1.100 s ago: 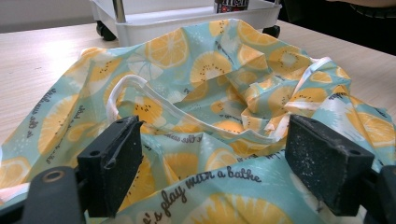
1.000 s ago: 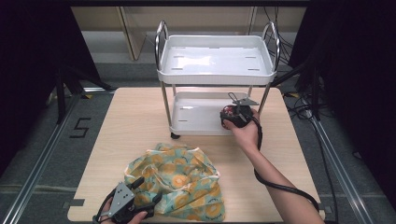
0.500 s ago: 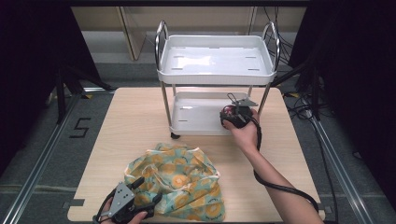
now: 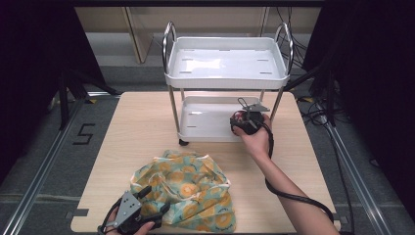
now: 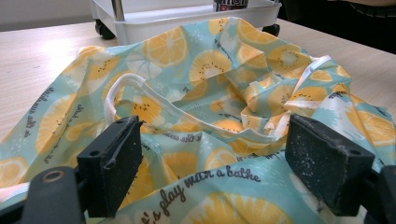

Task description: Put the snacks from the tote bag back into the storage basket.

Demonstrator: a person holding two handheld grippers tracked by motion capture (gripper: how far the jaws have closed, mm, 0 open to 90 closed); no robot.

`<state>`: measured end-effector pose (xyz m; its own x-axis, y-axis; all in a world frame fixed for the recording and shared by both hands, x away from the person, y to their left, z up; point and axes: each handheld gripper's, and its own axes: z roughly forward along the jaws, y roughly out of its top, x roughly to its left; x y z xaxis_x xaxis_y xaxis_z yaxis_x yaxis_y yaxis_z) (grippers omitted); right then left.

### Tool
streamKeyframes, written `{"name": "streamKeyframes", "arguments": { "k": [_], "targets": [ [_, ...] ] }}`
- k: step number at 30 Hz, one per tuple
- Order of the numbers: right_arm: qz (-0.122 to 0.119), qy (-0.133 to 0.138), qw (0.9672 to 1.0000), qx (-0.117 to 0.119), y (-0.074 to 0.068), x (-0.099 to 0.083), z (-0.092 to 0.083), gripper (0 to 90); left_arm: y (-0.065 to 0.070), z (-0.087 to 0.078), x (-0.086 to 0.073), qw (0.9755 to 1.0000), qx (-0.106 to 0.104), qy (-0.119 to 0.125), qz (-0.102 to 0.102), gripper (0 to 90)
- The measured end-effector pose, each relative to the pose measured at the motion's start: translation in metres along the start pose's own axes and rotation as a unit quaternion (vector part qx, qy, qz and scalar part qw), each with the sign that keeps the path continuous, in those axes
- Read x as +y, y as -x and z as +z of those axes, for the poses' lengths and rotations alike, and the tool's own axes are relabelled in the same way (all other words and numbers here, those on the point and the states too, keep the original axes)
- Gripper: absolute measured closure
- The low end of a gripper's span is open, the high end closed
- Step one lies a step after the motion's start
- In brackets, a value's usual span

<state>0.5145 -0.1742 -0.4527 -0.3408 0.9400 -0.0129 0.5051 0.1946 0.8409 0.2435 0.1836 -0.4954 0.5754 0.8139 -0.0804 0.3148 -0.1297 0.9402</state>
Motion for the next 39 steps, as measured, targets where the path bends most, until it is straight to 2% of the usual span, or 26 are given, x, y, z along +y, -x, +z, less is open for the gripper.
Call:
{"name": "streamKeyframes", "arguments": {
  "k": [3, 4, 5, 6, 7, 8, 9, 11, 12, 14, 16, 17, 18, 19, 20, 21, 22, 23, 25, 27, 28, 30, 31, 32, 37, 39],
  "targets": [
    [0.005, 0.005, 0.9999, 0.012, -0.002, -0.001, -0.001, 23.9, 0.000, 0.000, 0.000, 1.0000, 0.000, -0.001, 0.001, 18.7],
    [0.005, 0.004, 0.9999, 0.010, -0.002, -0.001, -0.001, 23.0, -0.001, -0.001, 0.000, 0.9999, 0.000, -0.007, 0.008, 18.7],
    [0.002, 0.005, 0.9999, 0.011, -0.002, -0.001, -0.001, 22.1, -0.001, 0.000, 0.000, 1.0000, -0.001, -0.003, 0.004, 18.6],
    [-0.017, 0.008, 0.9997, 0.014, 0.000, -0.002, -0.001, 21.4, -0.001, 0.000, 0.000, 1.0000, -0.002, -0.004, 0.005, 18.6],
    [-0.027, 0.002, 0.9996, 0.002, -0.001, -0.002, 0.000, 20.3, -0.001, 0.000, 0.000, 1.0000, -0.002, -0.004, 0.005, 18.6],
    [-0.028, 0.000, 0.9996, 0.010, -0.001, -0.002, -0.001, 18.8, -0.001, 0.000, 0.000, 1.0000, -0.002, -0.005, 0.006, 18.6],
    [-0.031, 0.003, 0.9995, 0.004, -0.002, -0.003, 0.001, 17.3, -0.001, 0.000, 0.000, 1.0000, -0.002, -0.005, 0.006, 18.6],
    [-0.036, 0.011, 0.9993, 0.007, -0.004, -0.001, -0.002, 15.8, -0.001, 0.001, 0.000, 1.0000, -0.002, -0.004, 0.004, 18.6],
    [-0.030, 0.019, 0.9994, 0.001, -0.007, 0.000, -0.002, 15.6, -0.001, 0.001, 0.000, 1.0000, -0.002, -0.004, 0.004, 18.5],
    [-0.024, 0.015, 0.9995, 0.010, -0.007, 0.002, -0.005, 15.5, -0.001, 0.001, 0.000, 1.0000, -0.002, -0.004, 0.004, 18.5],
    [-0.038, 0.026, 0.9989, 0.002, -0.007, 0.004, -0.005, 15.4, -0.001, 0.000, 0.000, 1.0000, -0.002, -0.004, 0.005, 18.6],
    [-0.033, 0.021, 0.9992, -0.004, -0.009, 0.004, -0.006, 15.4, -0.001, 0.000, 0.000, 1.0000, -0.002, -0.004, 0.004, 18.6],
    [-0.026, 0.023, 0.9994, 0.009, -0.009, 0.005, -0.007, 15.4, -0.001, 0.000, 0.000, 1.0000, -0.003, -0.004, 0.006, 18.6],
    [-0.030, 0.024, 0.9992, 0.007, -0.009, 0.005, -0.008, 15.5, -0.001, 0.000, 0.000, 1.0000, -0.001, -0.005, 0.005, 18.6],
    [-0.035, 0.021, 0.9991, -0.005, -0.010, 0.005, -0.007, 15.5, -0.001, 0.000, 0.000, 1.0000, -0.002, -0.005, 0.005, 18.6],
    [-0.028, 0.022, 0.9994, 0.005, -0.010, 0.005, -0.009, 15.5, -0.001, 0.000, 0.000, 1.0000, -0.001, -0.006, 0.005, 18.6],
    [-0.037, 0.021, 0.9991, 0.003, -0.009, 0.005, -0.010, 15.5, -0.001, 0.000, 0.000, 1.0000, -0.002, -0.005, 0.006, 18.6],
    [-0.030, 0.018, 0.9993, 0.009, -0.010, 0.005, -0.011, 15.5, -0.001, 0.000, 0.000, 1.0000, -0.002, -0.004, 0.005, 18.5],
    [-0.035, 0.021, 0.9991, 0.003, -0.010, 0.005, -0.013, 15.7, -0.001, 0.000, 0.000, 1.0000, -0.002, -0.005, 0.005, 18.5],
    [-0.028, 0.026, 0.9993, 0.001, -0.013, 0.006, -0.016, 15.7, -0.001, 0.000, 0.000, 1.0000, -0.001, -0.005, 0.005, 18.6],
    [-0.041, 0.027, 0.9988, 0.001, -0.011, 0.006, -0.017, 15.7, -0.001, 0.000, 0.000, 1.0000, -0.002, -0.005, 0.006, 18.5],
    [-0.039, 0.032, 0.9987, 0.007, -0.011, 0.007, -0.022, 15.8, 0.000, 0.000, 0.000, 1.0000, -0.001, -0.005, 0.005, 18.6],
    [-0.032, 0.026, 0.9991, 0.014, -0.011, 0.007, -0.025, 15.9, 0.000, 0.000, 0.000, 1.0000, -0.001, -0.006, 0.006, 18.6],
    [-0.037, 0.031, 0.9988, 0.006, -0.011, 0.007, -0.026, 16.1, 0.000, 0.000, 0.000, 1.0000, 0.000, -0.005, 0.005, 18.6],
    [-0.039, 0.041, 0.9982, 0.021, -0.010, 0.007, -0.037, 18.0, 0.000, -0.001, 0.000, 1.0000, 0.004, -0.007, 0.005, 18.6],
    [-0.035, 0.030, 0.9986, 0.025, -0.010, 0.007, -0.041, 19.3, 0.000, -0.001, 0.000, 1.0000, 0.004, -0.006, 0.005, 18.6]
  ]
}}
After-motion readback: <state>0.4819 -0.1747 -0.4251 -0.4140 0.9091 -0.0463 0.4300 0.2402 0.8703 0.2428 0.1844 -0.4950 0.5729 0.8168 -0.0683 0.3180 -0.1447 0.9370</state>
